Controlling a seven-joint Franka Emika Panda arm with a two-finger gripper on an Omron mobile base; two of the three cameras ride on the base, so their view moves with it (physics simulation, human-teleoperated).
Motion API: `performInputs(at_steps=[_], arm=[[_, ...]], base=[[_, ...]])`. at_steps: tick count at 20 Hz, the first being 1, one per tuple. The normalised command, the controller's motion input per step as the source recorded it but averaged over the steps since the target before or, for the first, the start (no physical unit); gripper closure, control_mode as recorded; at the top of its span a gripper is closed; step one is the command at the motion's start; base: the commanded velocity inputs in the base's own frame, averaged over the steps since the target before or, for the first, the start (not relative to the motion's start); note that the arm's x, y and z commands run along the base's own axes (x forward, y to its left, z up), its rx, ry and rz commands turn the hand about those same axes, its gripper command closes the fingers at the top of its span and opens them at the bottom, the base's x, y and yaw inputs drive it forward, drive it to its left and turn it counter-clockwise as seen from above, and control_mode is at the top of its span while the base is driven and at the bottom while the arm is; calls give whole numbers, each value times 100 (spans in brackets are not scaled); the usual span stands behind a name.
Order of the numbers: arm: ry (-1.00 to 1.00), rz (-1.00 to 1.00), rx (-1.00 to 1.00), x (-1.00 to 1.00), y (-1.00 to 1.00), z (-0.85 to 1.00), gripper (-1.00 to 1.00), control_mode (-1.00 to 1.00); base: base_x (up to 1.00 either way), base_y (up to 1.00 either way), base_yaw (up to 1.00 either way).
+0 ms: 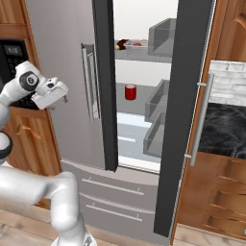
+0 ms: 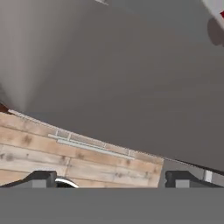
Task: Place the tupperware on the top shelf of the fridge. Make space for the tupperware among the existing items by rearranging them on the shelves if needed. Close the fridge door when finished.
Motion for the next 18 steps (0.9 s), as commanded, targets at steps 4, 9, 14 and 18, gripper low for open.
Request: performInputs(at_steps=[4, 9, 14, 18], arm=[[-58, 61, 24, 49, -97, -3, -100, -100], [-77, 51, 11, -71, -95, -61, -100, -100], [-84, 22, 8, -98, -95, -96, -100, -100], [-82, 1, 11, -100, -88, -58, -100, -100]], base=[[0, 0, 0], [0, 0, 0], [0, 0, 0], [0, 0, 0]])
